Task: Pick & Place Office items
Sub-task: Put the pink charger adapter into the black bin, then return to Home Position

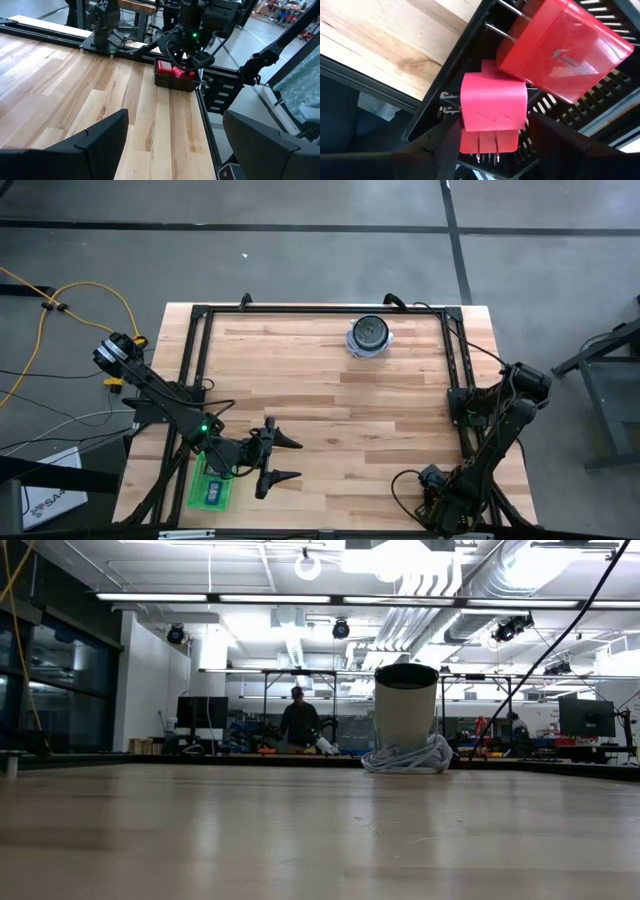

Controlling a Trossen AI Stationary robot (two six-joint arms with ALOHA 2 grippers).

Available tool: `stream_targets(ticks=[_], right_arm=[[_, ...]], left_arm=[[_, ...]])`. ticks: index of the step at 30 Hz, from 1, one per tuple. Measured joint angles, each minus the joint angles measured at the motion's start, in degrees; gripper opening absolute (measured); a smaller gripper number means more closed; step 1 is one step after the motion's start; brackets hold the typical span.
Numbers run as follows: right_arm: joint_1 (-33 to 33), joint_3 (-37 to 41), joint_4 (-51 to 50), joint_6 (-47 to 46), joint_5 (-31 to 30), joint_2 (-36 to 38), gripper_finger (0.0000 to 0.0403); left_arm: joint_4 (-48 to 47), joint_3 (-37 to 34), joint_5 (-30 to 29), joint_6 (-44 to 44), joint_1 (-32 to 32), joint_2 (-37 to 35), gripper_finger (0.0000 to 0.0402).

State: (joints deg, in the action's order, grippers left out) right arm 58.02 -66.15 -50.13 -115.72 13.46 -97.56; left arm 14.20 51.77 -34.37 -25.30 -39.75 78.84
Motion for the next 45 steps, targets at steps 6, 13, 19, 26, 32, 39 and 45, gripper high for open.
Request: stream_targets(ticks=[6,13,19,26,32,39,45], right_arm=[[0.0,0.0,0.0,0.0,0.0,0.0,0.0219],[0.0,0.0,0.0,0.0,0.2,1.5,0.0219],[-0.7,0.0,-1.0,0.0,0.0,4.4,0.0219],[-0.7,0.0,-3.6,0.0,-1.6,7.1,0.0219],[-0.7,0.0,-3.7,0.0,-2.5,7.2,0.0219],[-1.1,0.0,-3.7,3.7,-4.4,7.3,0.0219],[-5.0,0.0,-3.7,11.7,-8.7,9.3,0.0219]], left_arm=[[0.0,0.0,0.0,0.0,0.0,0.0,0.0317],[0.0,0.0,0.0,0.0,0.0,0.0,0.0317],[0.0,0.0,0.0,0.0,0.0,0.0,0.0317],[0.0,0.0,0.0,0.0,0.0,0.0,0.0317],[0.0,0.0,0.0,0.0,0.0,0.0,0.0317],[0.0,0.0,0.0,0.0,0.0,0.0,0.0317],[0.0,0.0,0.0,0.0,0.0,0.0,0.0317]])
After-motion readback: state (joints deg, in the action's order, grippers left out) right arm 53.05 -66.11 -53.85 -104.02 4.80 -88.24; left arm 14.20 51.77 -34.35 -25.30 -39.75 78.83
